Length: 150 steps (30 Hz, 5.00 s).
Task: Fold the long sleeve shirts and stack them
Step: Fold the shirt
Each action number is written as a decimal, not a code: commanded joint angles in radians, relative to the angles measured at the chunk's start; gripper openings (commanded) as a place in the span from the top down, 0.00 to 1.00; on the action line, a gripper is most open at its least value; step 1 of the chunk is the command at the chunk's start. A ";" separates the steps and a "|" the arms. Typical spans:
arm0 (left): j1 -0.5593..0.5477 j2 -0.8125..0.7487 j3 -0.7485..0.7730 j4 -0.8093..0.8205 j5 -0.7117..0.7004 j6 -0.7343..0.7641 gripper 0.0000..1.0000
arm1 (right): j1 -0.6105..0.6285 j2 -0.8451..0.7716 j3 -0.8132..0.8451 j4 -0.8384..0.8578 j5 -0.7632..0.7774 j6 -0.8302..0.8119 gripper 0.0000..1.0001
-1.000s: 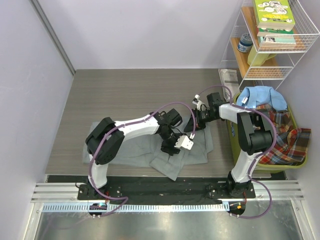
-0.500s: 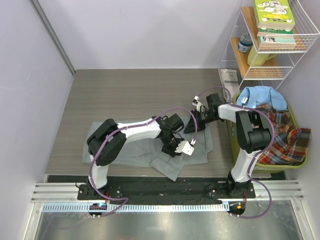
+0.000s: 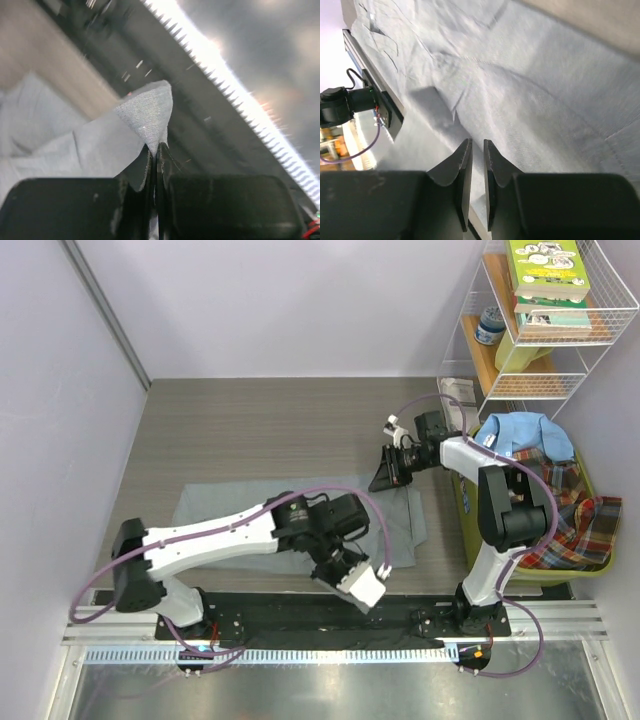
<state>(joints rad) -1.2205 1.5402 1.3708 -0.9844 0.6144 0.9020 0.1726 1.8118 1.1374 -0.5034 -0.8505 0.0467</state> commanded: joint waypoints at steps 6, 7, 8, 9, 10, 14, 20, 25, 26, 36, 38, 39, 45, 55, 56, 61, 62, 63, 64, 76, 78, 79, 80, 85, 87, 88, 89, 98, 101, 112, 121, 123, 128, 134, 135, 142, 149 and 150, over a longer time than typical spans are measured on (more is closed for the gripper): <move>-0.186 -0.025 0.178 -0.122 0.015 -0.273 1.00 | 0.025 -0.057 0.121 -0.070 -0.005 -0.102 0.79; -0.195 -0.012 0.189 -0.123 0.004 -0.317 1.00 | 0.031 -0.060 0.117 -0.072 -0.004 -0.105 0.79; -0.207 -0.005 0.198 -0.125 0.004 -0.333 1.00 | 0.036 -0.063 0.114 -0.073 -0.004 -0.108 0.79; -0.211 -0.002 0.205 -0.119 0.007 -0.347 1.00 | 0.050 -0.066 0.105 -0.076 -0.002 -0.117 0.79; -0.211 0.001 0.205 -0.108 -0.010 -0.377 1.00 | 0.057 -0.069 0.101 -0.078 -0.001 -0.120 0.79; -0.182 0.006 0.166 -0.033 -0.125 -0.437 1.00 | 0.091 -0.068 0.081 -0.092 0.007 -0.152 0.79; -0.097 -0.049 0.067 0.046 -0.035 -0.422 1.00 | 0.093 -0.029 0.113 -0.095 0.088 -0.185 0.80; -0.096 -0.195 -0.006 0.021 0.113 -0.327 1.00 | 0.062 0.015 0.196 -0.096 0.151 -0.188 0.80; -0.099 -0.210 -0.009 0.012 0.131 -0.319 1.00 | 0.059 0.024 0.203 -0.096 0.160 -0.192 0.80; -0.114 -0.273 -0.052 -0.043 0.150 -0.293 1.00 | 0.056 0.149 0.211 -0.119 0.258 -0.234 0.81; -0.114 -0.270 -0.056 -0.071 0.148 -0.267 1.00 | 0.054 0.153 0.205 -0.132 0.275 -0.251 0.82; -0.113 -0.270 -0.056 -0.088 0.156 -0.249 1.00 | 0.054 0.153 0.196 -0.132 0.297 -0.255 0.82; -0.099 -0.299 -0.087 -0.085 0.095 -0.311 1.00 | 0.053 0.159 0.197 -0.153 0.303 -0.278 0.82; 0.479 -0.234 -0.193 0.291 -0.005 -0.811 1.00 | 0.053 0.057 0.308 -0.280 0.176 -0.312 0.58; 0.519 -0.224 -0.199 0.306 -0.001 -0.822 1.00 | 0.053 0.050 0.315 -0.294 0.169 -0.317 0.58; 0.739 -0.190 -0.271 0.311 -0.004 -0.845 1.00 | 0.053 0.053 0.323 -0.340 0.125 -0.347 0.57; 0.765 -0.193 -0.282 0.306 -0.013 -0.841 1.00 | 0.054 0.061 0.317 -0.354 0.105 -0.352 0.57; 0.812 -0.196 -0.295 0.302 -0.022 -0.841 1.00 | 0.054 0.066 0.315 -0.363 0.091 -0.361 0.57; 0.838 -0.201 -0.311 0.300 -0.030 -0.841 1.00 | 0.054 0.070 0.314 -0.377 0.071 -0.389 0.57; 1.104 -0.342 -0.513 0.420 -0.203 -0.853 1.00 | 0.080 0.136 0.295 -0.417 0.125 -0.415 0.64; 1.124 -0.336 -0.516 0.426 -0.243 -0.856 1.00 | 0.080 0.141 0.300 -0.419 0.130 -0.412 0.64; 1.131 -0.325 -0.518 0.428 -0.254 -0.856 1.00 | 0.080 0.141 0.301 -0.420 0.130 -0.412 0.64; 1.138 -0.321 -0.516 0.429 -0.277 -0.859 1.00 | 0.080 0.141 0.306 -0.422 0.130 -0.410 0.64; 1.193 -0.292 -0.518 0.441 -0.323 -0.842 1.00 | 0.080 0.132 0.318 -0.429 0.130 -0.409 0.65; 1.202 -0.285 -0.527 0.449 -0.334 -0.831 1.00 | 0.082 0.124 0.328 -0.438 0.131 -0.407 0.65; 1.202 -0.282 -0.527 0.441 -0.332 -0.821 0.96 | 0.081 0.121 0.331 -0.440 0.131 -0.407 0.65; 1.202 -0.269 -0.527 0.438 -0.329 -0.812 0.91 | 0.082 0.118 0.335 -0.446 0.133 -0.407 0.65; 1.205 -0.276 -0.464 0.306 -0.295 -0.632 0.48 | 0.159 0.005 0.332 -0.468 0.177 -0.410 0.65; 1.202 -0.302 -0.455 0.309 -0.268 -0.551 0.48 | 0.230 -0.035 0.305 -0.463 0.217 -0.409 0.65; 1.271 -0.281 -0.384 0.309 -0.133 -0.463 0.42 | 0.354 0.058 0.177 -0.359 0.369 -0.334 0.67; 1.444 -0.342 -0.357 0.406 0.044 -0.612 0.00 | 0.317 0.378 0.439 -0.345 0.637 -0.353 0.73; 1.461 -0.335 -0.328 0.402 0.067 -0.634 0.00 | 0.309 0.502 0.559 -0.351 0.723 -0.364 0.74; 1.458 -0.269 -0.251 0.250 0.107 -0.357 0.00 | 0.306 0.785 1.267 -0.377 0.921 -0.384 0.74; 1.290 -0.149 -0.262 0.118 -0.120 -0.040 0.00 | 0.262 0.445 1.043 -0.032 0.814 -0.364 0.49; 1.267 -0.141 -0.277 0.139 -0.148 -0.014 0.00 | 0.257 0.393 0.951 0.001 0.791 -0.367 0.47; 1.077 -0.017 -0.383 0.270 -0.363 0.003 0.03 | 0.211 0.236 0.858 -0.162 0.621 -0.251 0.37; 0.960 0.101 -0.411 0.257 -0.481 -0.007 0.10 | 0.104 0.198 0.809 -0.300 0.303 -0.127 0.38; 0.911 0.106 -0.417 0.253 -0.489 -0.021 0.11 | 0.093 0.190 0.793 -0.322 0.280 -0.128 0.38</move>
<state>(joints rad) -0.2214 1.6360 0.9665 -0.7364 0.2012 0.8845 0.3161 2.0197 1.9816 -0.7067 -0.3851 -0.1524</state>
